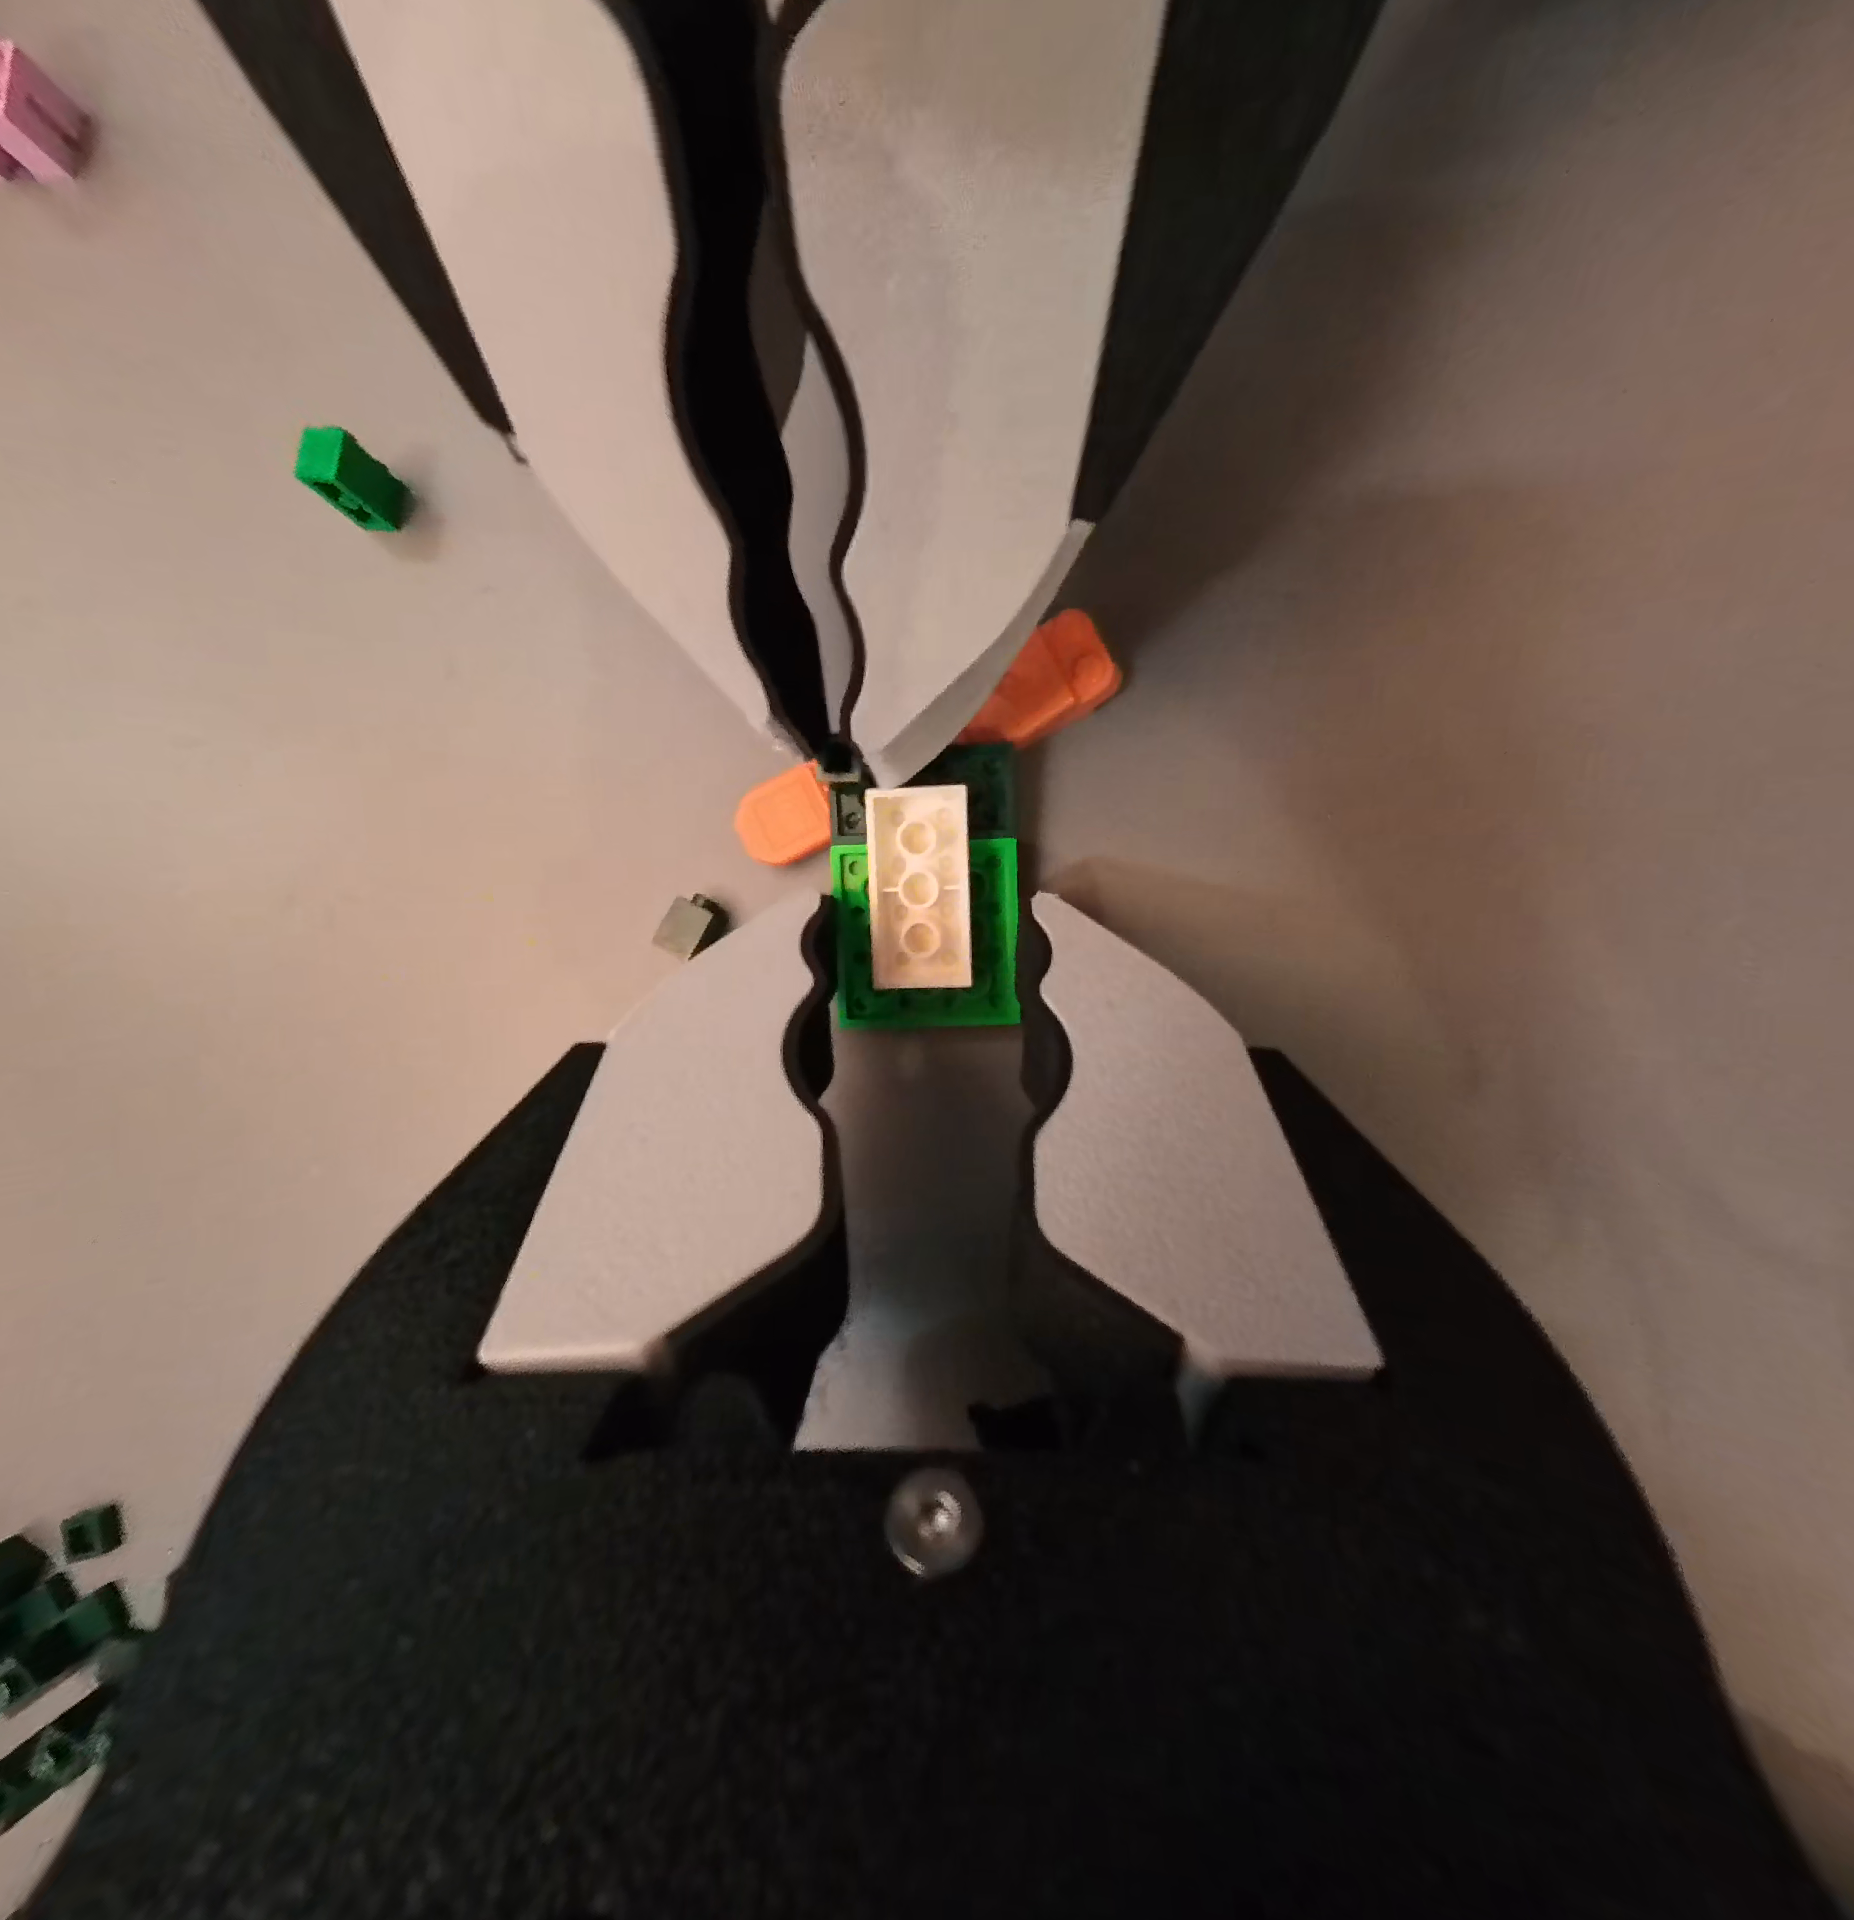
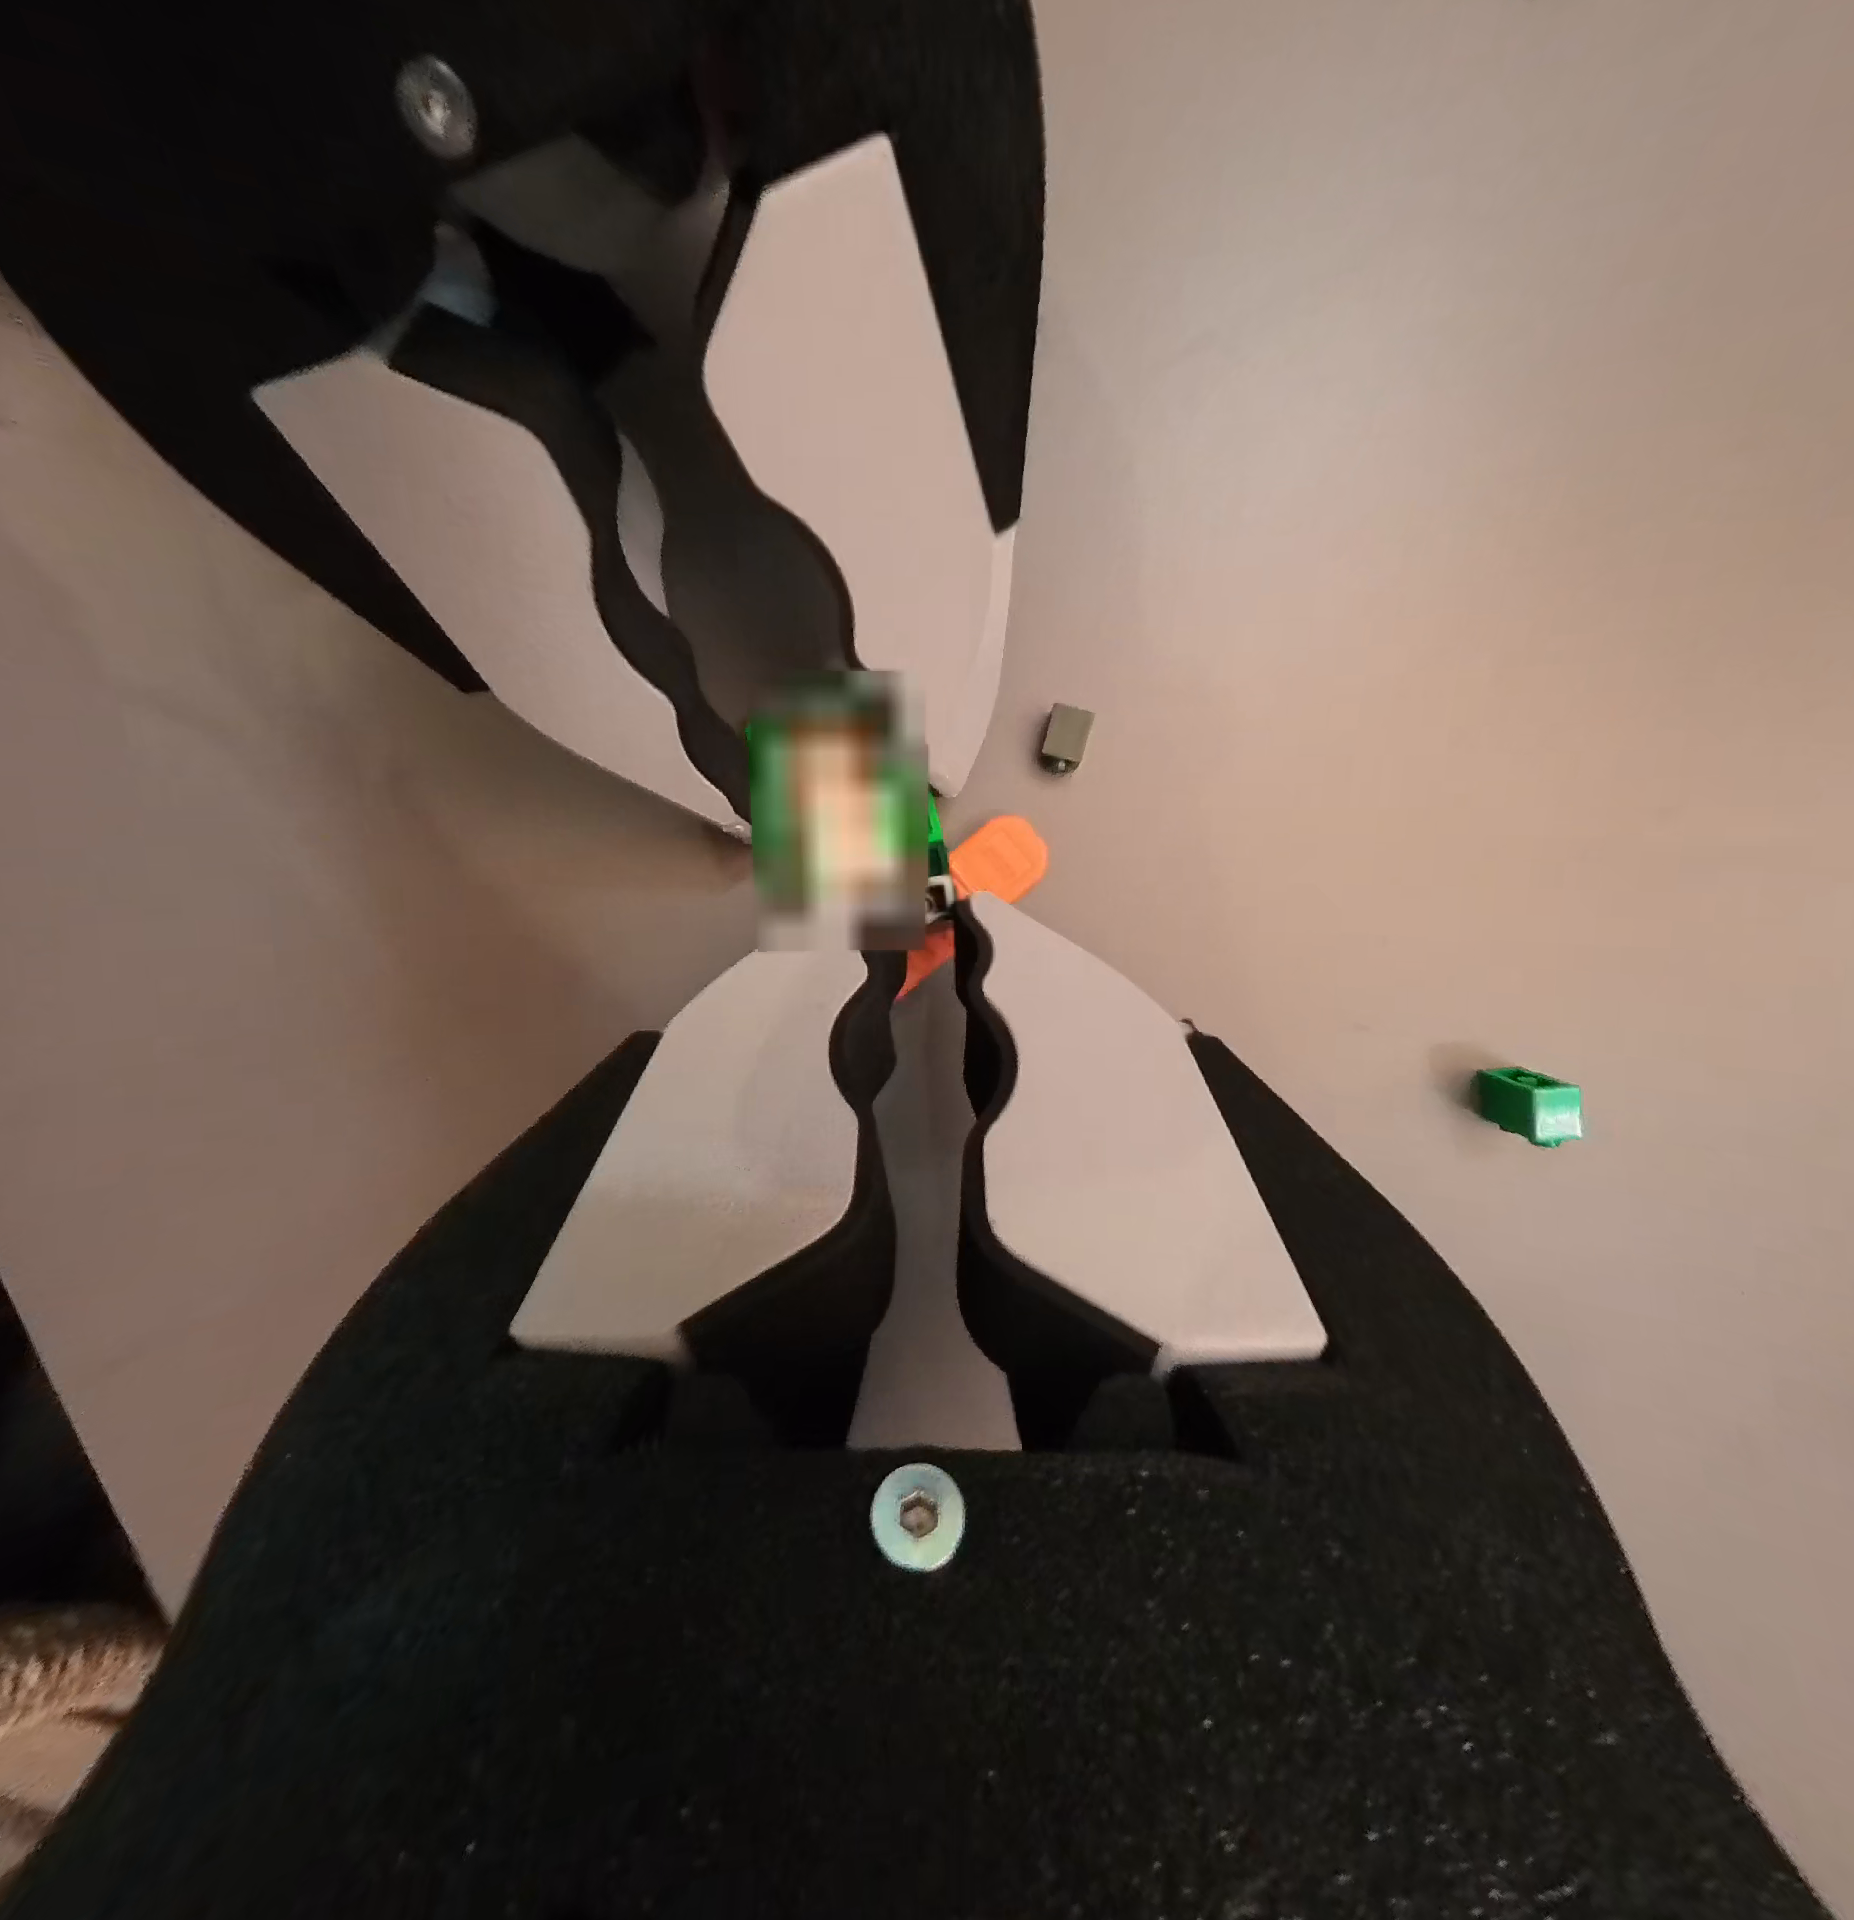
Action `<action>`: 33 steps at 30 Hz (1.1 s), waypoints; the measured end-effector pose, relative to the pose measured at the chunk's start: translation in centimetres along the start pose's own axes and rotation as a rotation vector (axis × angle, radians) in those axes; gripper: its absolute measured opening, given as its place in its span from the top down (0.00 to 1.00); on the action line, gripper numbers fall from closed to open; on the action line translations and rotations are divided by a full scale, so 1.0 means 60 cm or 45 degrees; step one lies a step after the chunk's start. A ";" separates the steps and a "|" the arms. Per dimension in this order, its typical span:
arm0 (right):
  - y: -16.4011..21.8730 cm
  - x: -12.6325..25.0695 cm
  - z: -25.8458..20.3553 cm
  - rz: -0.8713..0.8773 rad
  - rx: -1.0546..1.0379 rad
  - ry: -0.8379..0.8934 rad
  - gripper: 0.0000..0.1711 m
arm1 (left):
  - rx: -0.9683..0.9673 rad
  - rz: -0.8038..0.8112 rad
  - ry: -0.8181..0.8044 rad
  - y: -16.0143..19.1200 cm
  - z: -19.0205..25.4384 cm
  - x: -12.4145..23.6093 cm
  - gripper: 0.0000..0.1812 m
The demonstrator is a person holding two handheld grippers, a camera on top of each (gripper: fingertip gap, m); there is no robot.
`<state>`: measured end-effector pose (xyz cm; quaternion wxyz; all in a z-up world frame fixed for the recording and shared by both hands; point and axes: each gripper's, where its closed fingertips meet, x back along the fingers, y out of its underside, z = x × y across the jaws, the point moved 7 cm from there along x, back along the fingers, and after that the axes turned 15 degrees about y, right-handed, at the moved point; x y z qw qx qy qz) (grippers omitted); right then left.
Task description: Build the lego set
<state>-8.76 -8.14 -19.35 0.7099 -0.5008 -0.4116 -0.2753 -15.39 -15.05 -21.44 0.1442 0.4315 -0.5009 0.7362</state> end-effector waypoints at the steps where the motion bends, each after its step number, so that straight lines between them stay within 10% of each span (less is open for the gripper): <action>1: 0.002 0.000 0.000 0.021 -0.004 0.009 0.95 | 0.002 0.006 0.000 0.000 0.001 0.000 0.82; 33: 0.009 0.007 -0.009 0.151 0.223 0.049 0.96 | -0.013 -0.003 0.001 0.001 0.002 0.003 0.82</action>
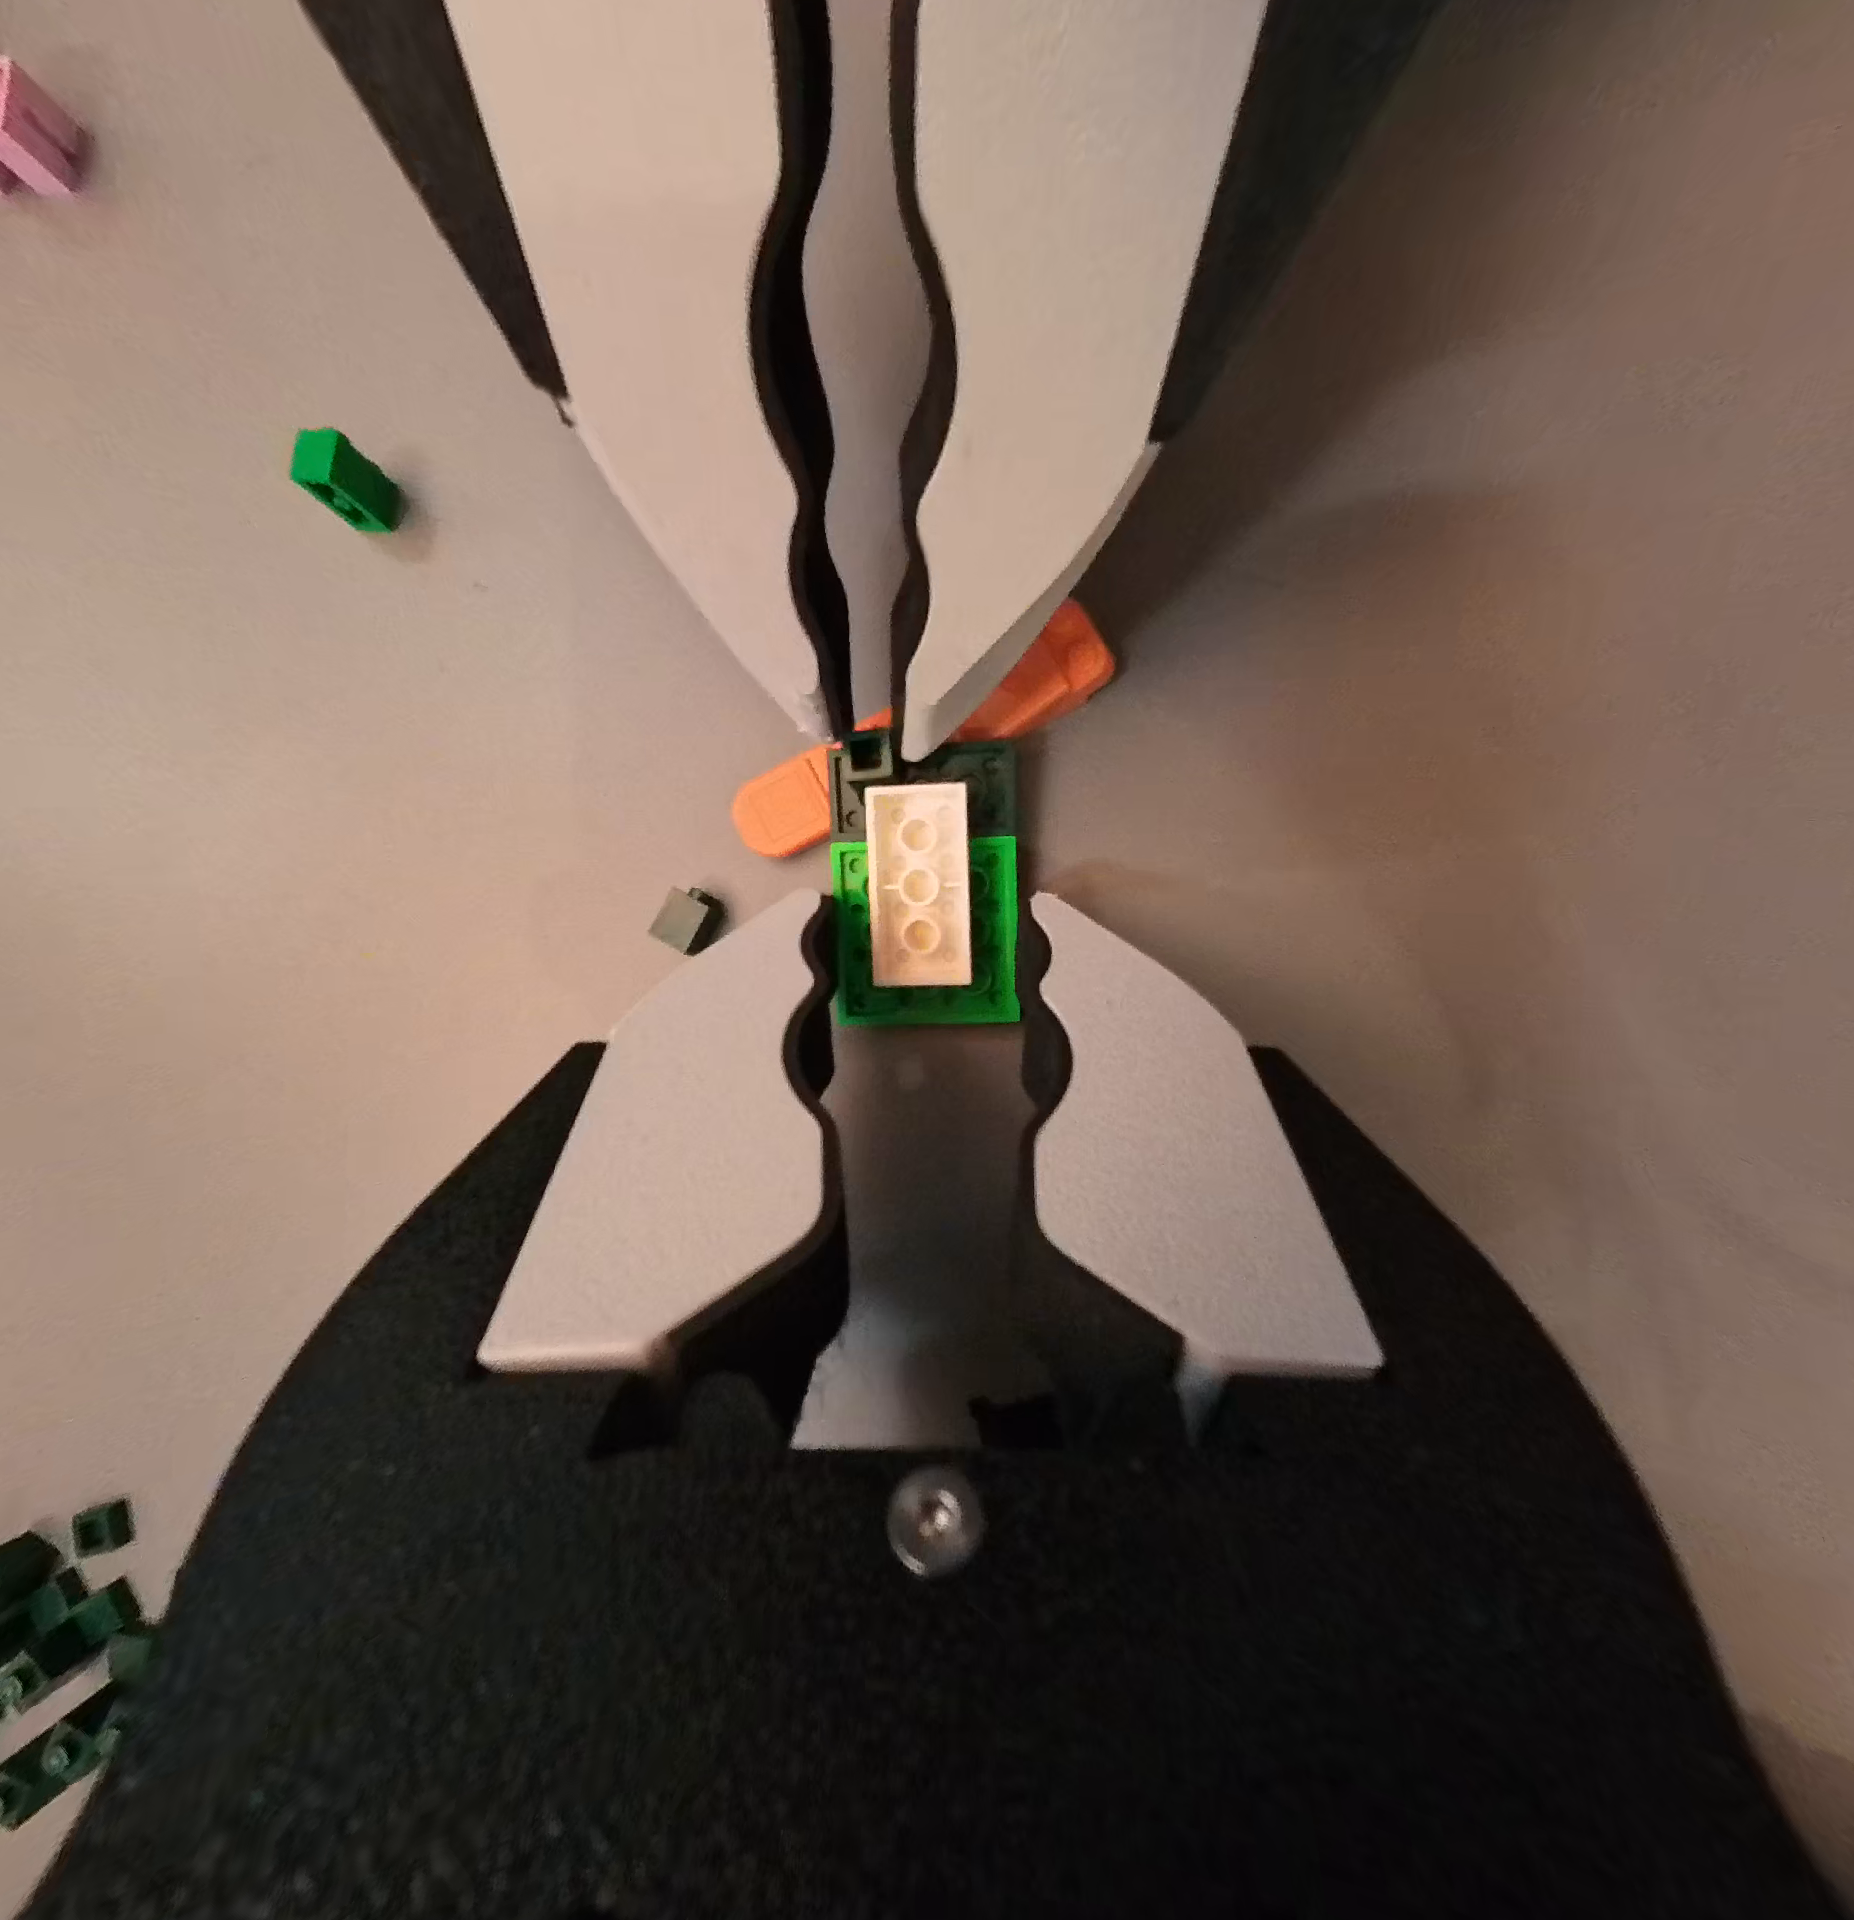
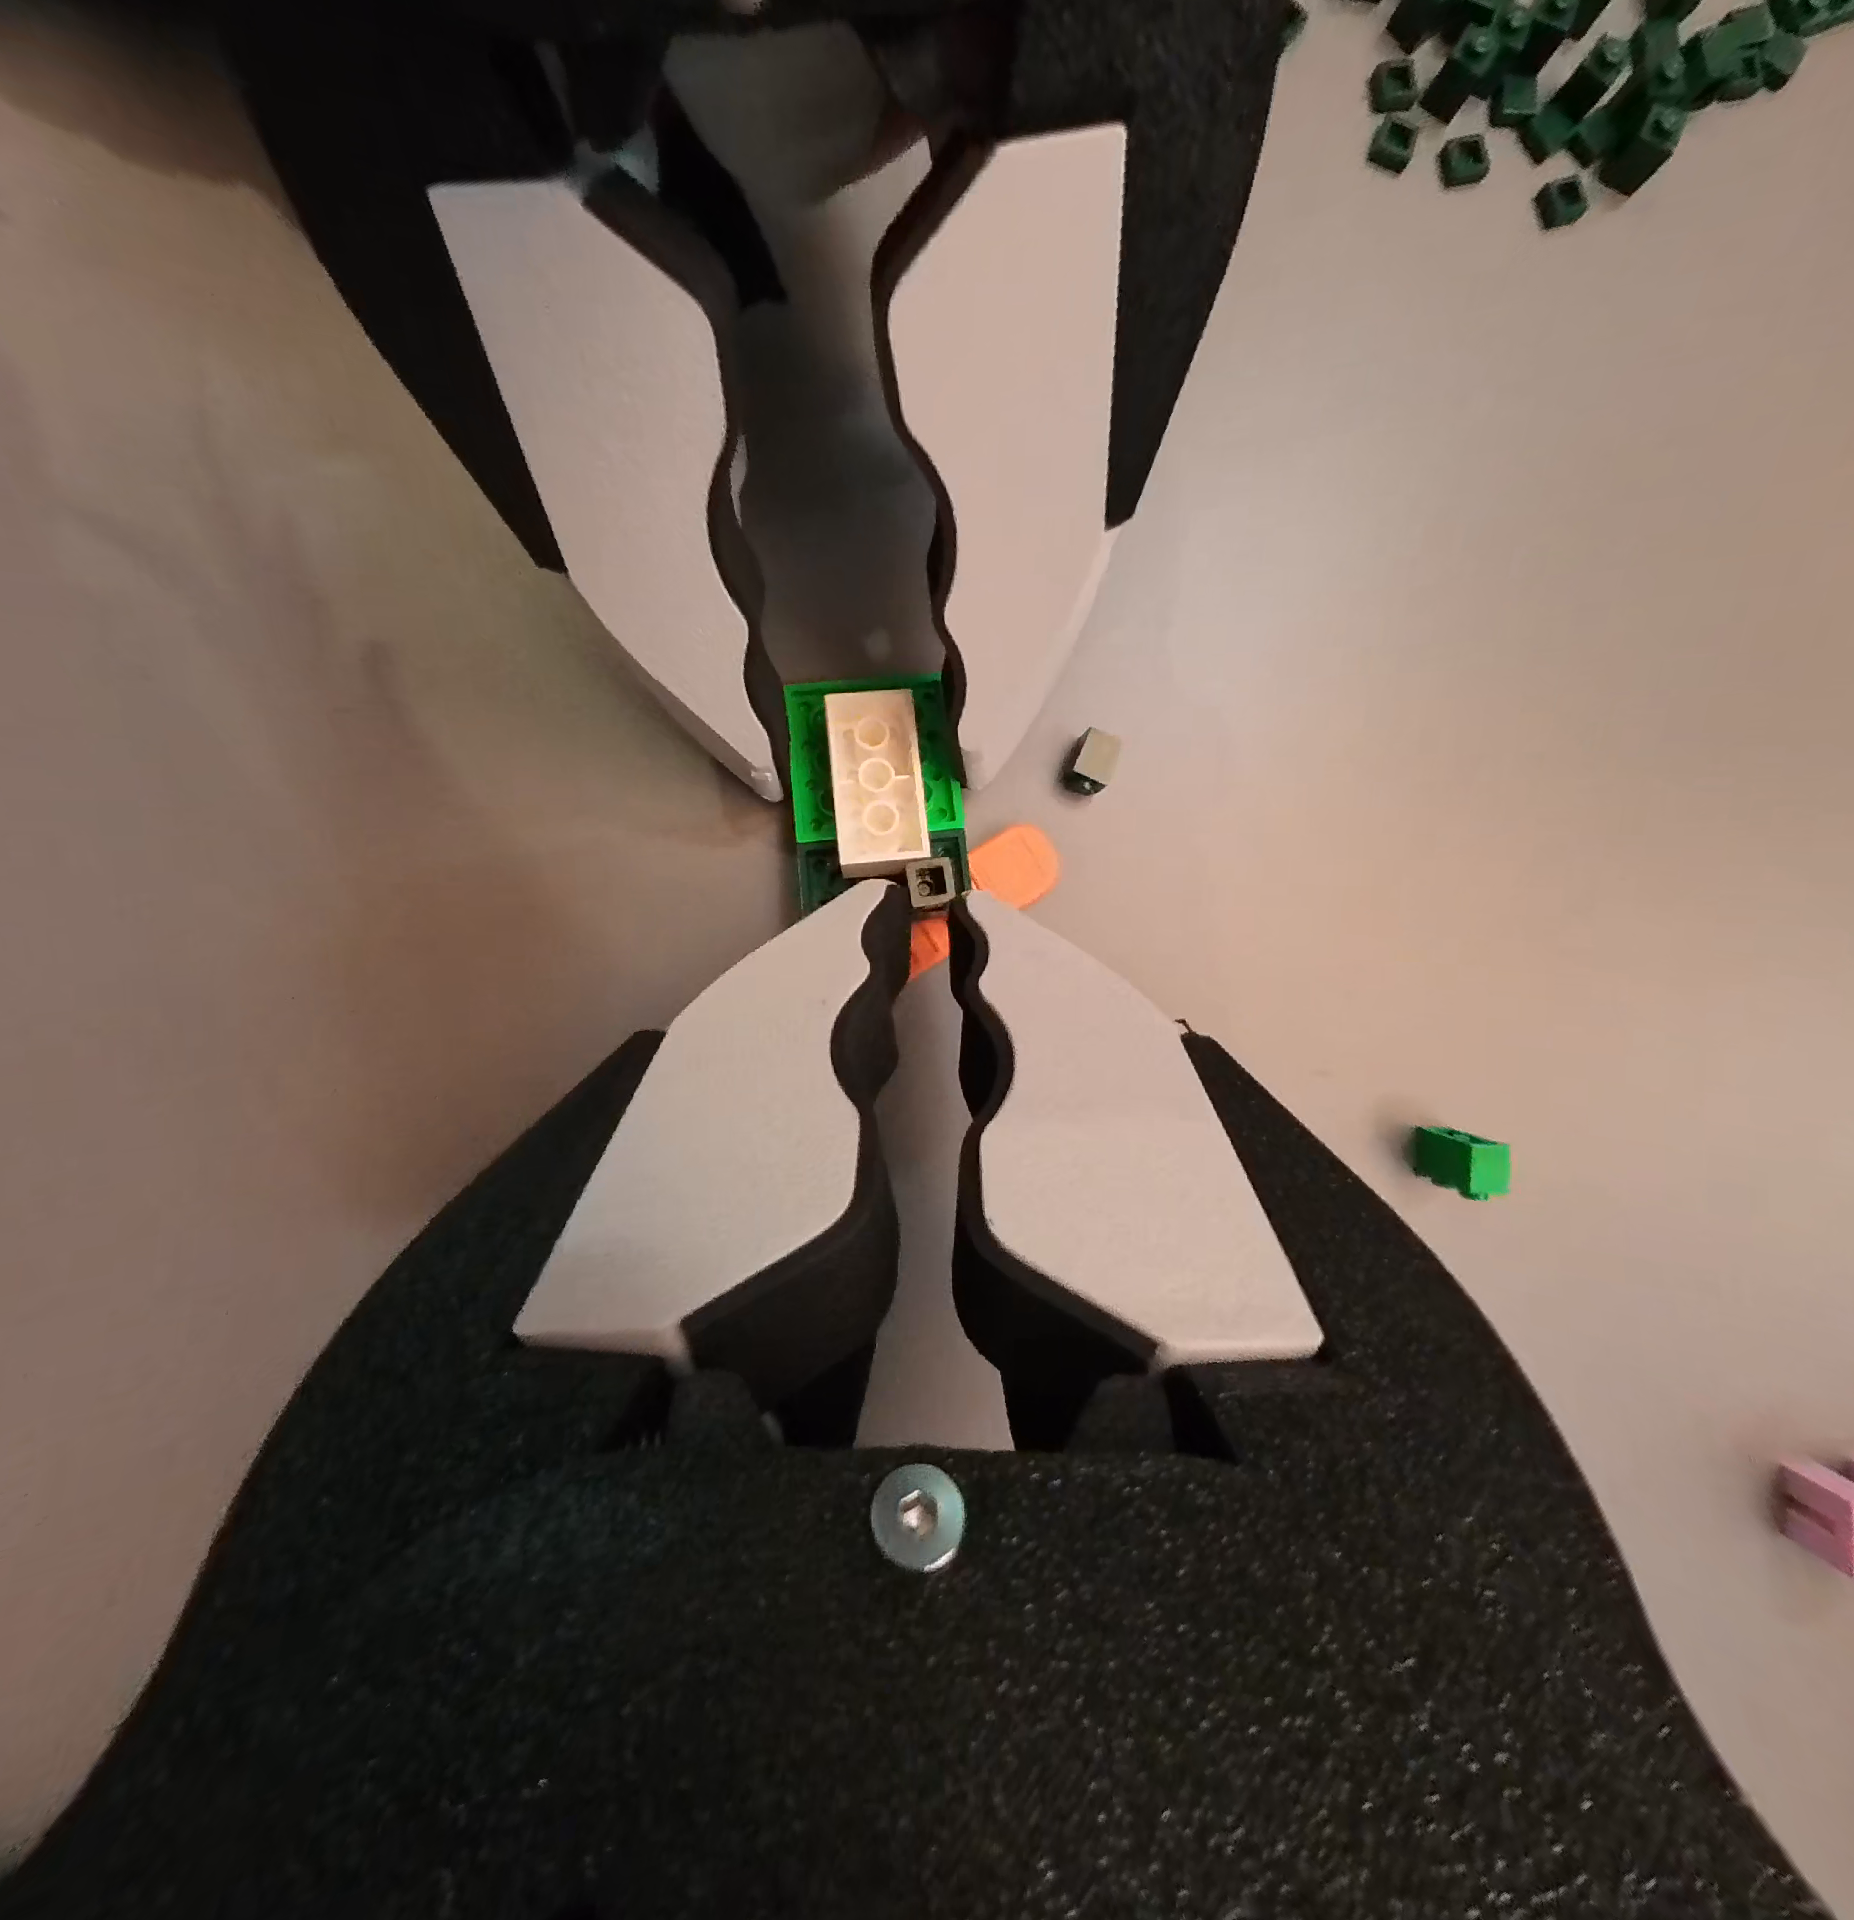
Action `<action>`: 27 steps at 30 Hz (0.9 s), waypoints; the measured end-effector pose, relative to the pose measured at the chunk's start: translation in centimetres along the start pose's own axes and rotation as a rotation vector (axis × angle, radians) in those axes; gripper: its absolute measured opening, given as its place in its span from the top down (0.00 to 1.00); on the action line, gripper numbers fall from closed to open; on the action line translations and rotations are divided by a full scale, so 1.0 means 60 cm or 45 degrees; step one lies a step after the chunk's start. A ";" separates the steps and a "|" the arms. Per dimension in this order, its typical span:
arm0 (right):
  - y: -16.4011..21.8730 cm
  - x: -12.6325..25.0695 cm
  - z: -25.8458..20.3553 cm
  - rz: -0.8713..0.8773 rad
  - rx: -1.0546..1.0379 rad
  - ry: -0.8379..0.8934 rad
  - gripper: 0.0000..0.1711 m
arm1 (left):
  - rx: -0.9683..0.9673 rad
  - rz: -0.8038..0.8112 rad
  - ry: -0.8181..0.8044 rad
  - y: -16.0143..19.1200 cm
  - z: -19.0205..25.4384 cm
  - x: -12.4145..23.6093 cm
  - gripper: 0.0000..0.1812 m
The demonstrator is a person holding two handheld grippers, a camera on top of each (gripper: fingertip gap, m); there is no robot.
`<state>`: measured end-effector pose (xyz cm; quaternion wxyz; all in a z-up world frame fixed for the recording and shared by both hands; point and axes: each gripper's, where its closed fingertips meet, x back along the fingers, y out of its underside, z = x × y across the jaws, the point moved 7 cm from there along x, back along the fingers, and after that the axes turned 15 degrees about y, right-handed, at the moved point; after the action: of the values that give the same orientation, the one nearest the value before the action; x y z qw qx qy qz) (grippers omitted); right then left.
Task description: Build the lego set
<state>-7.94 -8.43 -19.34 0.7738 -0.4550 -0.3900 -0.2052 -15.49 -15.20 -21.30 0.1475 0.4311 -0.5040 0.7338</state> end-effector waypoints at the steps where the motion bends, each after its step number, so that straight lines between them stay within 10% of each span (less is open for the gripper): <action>1: -0.001 0.000 0.000 -0.011 0.007 -0.009 0.96 | -0.001 -0.001 -0.002 0.000 0.000 0.000 0.82; 27: 0.047 0.024 0.012 0.168 -0.332 -0.039 0.95 | 0.017 0.055 0.041 0.007 -0.005 0.004 0.82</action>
<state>-5.44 -6.35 -19.55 0.7138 -0.5794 -0.3409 -0.1961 -16.01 -15.19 -21.39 0.1369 0.4091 -0.5057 0.7471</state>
